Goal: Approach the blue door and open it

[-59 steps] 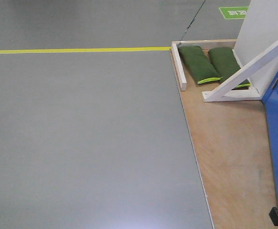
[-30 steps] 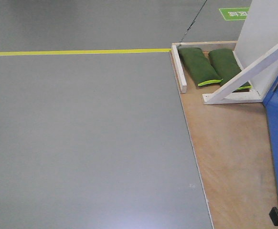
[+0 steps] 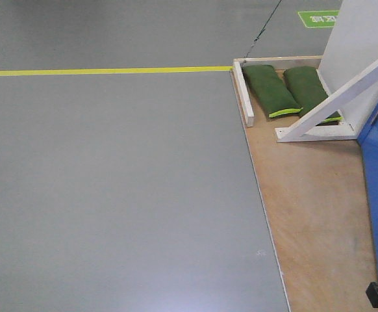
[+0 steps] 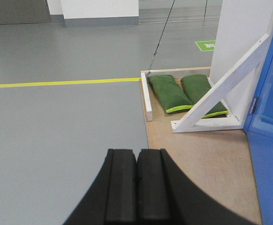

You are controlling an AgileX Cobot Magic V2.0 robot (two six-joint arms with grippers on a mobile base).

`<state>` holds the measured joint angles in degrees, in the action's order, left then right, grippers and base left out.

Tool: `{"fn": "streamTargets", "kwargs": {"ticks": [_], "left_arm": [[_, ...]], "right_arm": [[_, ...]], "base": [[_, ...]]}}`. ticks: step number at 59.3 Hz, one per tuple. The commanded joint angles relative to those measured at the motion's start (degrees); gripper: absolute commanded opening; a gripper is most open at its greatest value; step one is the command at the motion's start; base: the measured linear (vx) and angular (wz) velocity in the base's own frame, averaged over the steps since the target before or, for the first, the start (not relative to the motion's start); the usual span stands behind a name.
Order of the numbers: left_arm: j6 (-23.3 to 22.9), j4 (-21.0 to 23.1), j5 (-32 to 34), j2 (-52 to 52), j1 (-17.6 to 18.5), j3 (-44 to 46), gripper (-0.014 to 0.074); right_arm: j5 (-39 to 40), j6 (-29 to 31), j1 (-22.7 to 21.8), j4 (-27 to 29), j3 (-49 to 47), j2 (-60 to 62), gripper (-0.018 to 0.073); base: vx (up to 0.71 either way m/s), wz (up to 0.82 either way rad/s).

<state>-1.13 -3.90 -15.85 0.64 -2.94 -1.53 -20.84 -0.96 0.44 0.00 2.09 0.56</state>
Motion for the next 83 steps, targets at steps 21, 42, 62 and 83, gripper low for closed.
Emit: {"fn": "streamTargets", "kwargs": {"ticks": [21,42,62,83], "left_arm": [[-0.37,0.12,4.92,0.79,0.03,1.52,0.0073],[-0.37,0.12,4.92,0.79,0.03,1.52,0.0073],[-0.37,0.12,4.92,0.79,0.03,1.52,0.0073],[-0.37,0.12,4.92,0.79,0.03,1.52,0.0073]], "right_arm": [[2.51,0.13,-0.07,-6.55,-22.75,-10.14,-0.0001],[11.82,0.13,-0.07,-10.43,-45.42,-34.45,-0.0001],[11.57,0.13,-14.61,3.25,-65.35,-49.48,-0.0001],[13.10,0.13,-51.28,58.48,-78.17,-57.53,-0.0001]], "base": [[0.00,0.00],[0.00,0.00],[0.00,0.00],[0.00,0.00]]}}
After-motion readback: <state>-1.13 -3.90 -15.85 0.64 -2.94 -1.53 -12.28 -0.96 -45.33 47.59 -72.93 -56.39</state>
